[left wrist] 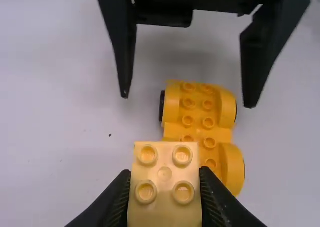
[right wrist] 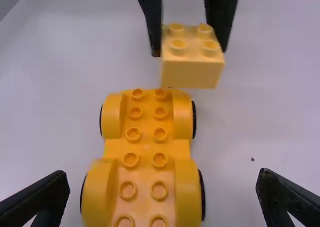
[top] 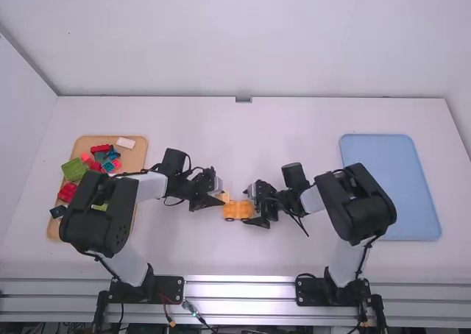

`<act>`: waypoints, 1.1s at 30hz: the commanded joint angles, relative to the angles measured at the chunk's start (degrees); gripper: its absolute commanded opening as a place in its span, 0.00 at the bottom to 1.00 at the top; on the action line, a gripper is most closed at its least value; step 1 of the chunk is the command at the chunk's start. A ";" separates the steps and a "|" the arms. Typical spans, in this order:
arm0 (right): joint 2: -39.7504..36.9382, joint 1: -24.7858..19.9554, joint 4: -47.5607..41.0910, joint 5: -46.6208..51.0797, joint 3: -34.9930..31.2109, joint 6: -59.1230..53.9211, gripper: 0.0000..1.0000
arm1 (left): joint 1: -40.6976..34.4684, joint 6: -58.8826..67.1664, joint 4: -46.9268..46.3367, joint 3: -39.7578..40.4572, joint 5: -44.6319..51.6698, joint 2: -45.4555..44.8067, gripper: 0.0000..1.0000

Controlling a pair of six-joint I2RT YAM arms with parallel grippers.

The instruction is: Assemble lego blocks to make yellow taxi

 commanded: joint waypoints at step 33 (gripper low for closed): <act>1.14 5.20 10.62 11.91 -3.02 12.33 0.63 | -5.18 -0.83 2.89 -1.84 -1.84 -1.01 0.10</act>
